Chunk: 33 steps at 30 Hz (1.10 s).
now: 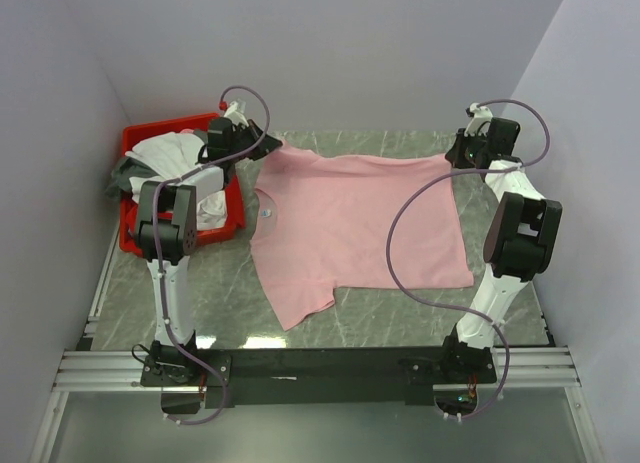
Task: Fold and stack the t-shirts
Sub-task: Fold the tshirt
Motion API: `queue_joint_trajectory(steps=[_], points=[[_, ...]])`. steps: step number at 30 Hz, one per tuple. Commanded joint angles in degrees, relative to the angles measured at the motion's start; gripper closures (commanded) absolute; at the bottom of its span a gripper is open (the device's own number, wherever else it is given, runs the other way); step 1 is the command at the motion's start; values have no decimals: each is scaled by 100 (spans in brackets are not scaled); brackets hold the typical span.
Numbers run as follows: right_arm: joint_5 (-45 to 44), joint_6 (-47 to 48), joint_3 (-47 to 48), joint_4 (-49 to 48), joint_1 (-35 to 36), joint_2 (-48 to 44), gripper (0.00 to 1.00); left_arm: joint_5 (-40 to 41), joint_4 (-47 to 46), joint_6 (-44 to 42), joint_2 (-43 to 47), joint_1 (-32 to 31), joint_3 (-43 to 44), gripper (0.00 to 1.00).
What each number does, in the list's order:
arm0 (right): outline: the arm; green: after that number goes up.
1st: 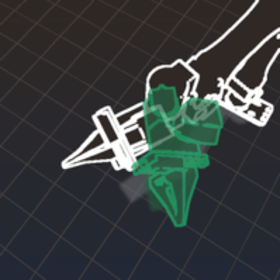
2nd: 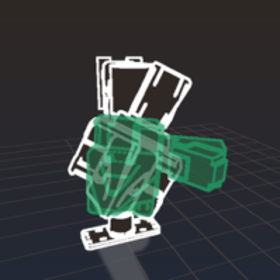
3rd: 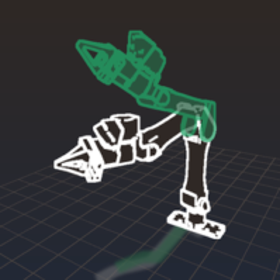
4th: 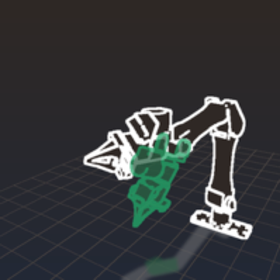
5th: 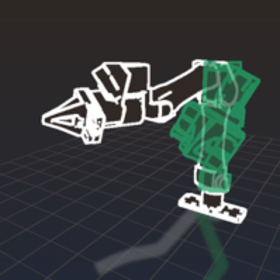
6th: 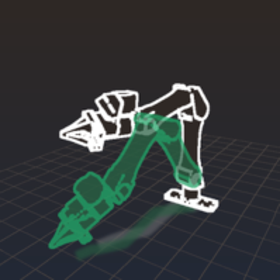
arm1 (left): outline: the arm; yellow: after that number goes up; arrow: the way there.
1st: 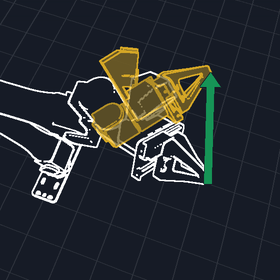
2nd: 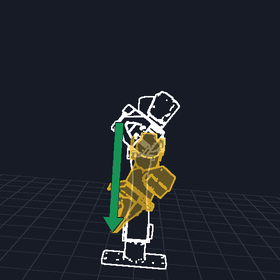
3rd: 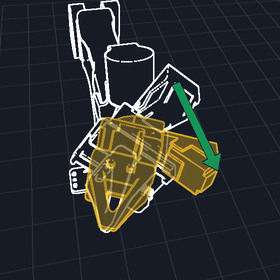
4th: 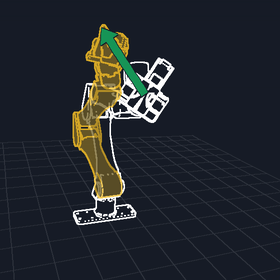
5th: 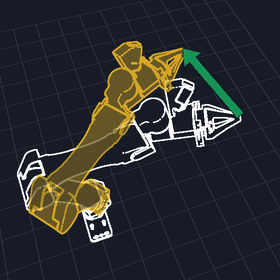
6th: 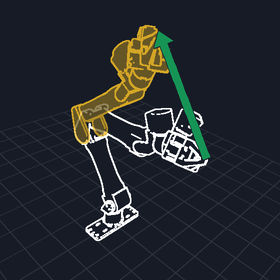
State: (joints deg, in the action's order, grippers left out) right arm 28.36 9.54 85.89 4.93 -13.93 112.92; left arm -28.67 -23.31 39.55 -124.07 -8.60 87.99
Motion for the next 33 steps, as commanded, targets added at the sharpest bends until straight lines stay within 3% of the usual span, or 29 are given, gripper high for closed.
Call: queue_joint_trajectory(steps=[1, 14, 33], points=[[-85, -163, 323, 69, -30, -60, 100, -218, -200, -167, 348, 25, -150, 100], [-551, -163, 587, 386, -30, 230, 100, -412, -262, -167, 620, 25, -387, 100], [-665, -189, 1140, 896, -22, 625, 100, -508, -578, -9, 1298, -28, -1415, 99]])
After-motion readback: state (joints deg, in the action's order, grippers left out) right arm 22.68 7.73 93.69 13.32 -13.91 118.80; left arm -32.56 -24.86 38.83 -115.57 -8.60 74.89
